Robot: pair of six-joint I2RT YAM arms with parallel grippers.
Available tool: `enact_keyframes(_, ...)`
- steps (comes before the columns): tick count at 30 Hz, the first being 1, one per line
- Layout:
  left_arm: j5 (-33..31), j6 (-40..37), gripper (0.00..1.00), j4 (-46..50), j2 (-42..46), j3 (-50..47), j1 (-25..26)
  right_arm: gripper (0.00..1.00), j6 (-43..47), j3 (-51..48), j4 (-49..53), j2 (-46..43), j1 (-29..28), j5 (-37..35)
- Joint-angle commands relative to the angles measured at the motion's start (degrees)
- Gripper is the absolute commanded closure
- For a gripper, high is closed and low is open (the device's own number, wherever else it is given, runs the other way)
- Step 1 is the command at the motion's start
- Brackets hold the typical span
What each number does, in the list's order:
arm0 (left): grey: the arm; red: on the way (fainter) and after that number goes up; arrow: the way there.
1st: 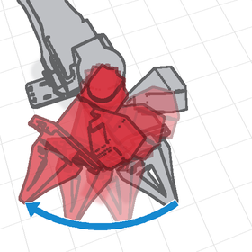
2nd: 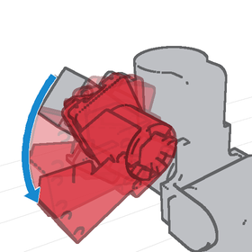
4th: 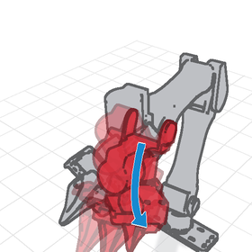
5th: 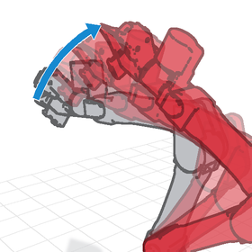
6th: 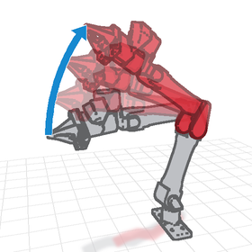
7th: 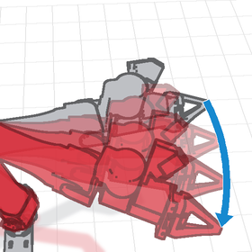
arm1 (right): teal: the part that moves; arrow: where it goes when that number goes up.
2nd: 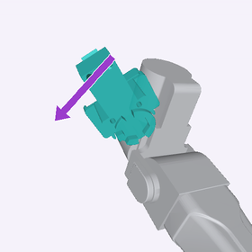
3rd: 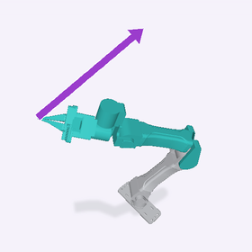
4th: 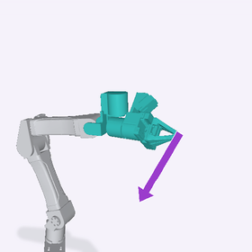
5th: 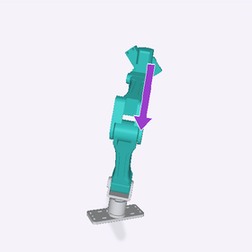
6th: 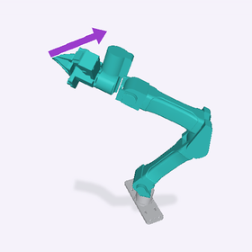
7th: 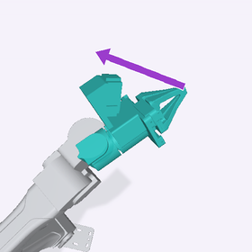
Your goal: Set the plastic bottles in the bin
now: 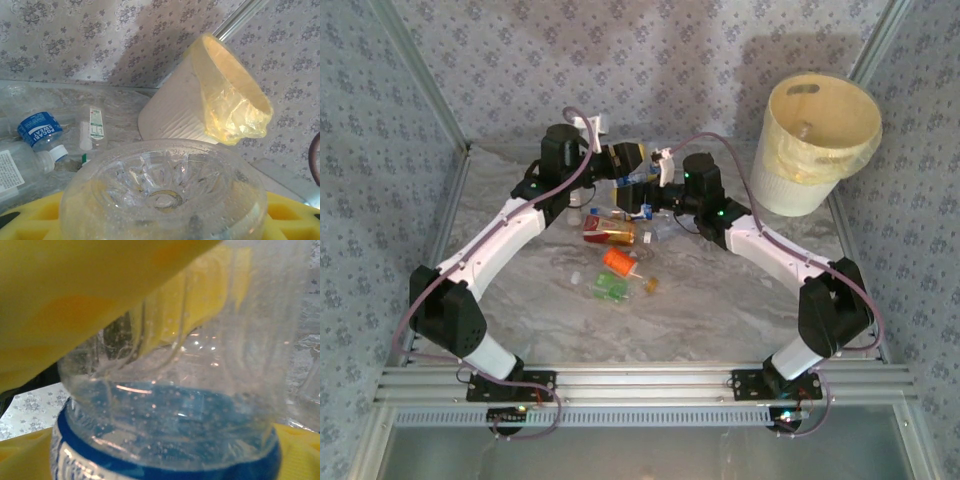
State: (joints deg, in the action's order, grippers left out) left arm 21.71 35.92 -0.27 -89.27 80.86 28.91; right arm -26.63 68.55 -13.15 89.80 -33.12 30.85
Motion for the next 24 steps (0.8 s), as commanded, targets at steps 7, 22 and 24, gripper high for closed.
enact_keyframes(7,1.9,0.9,0.45,-3.2,0.3,1.0,0.2,0.30,-2.8,1.0,-3.9,-0.4,0.0,-1.7)
enact_keyframes(22,3.8,-1.4,0.02,1.2,3.4,3.0,-0.6,0.47,-2.6,0.4,-0.9,-0.5,1.2,-5.7)
enact_keyframes(24,3.3,-0.9,0.02,0.9,4.1,2.6,-0.8,0.48,-2.0,0.7,1.5,-0.4,1.4,-6.9)
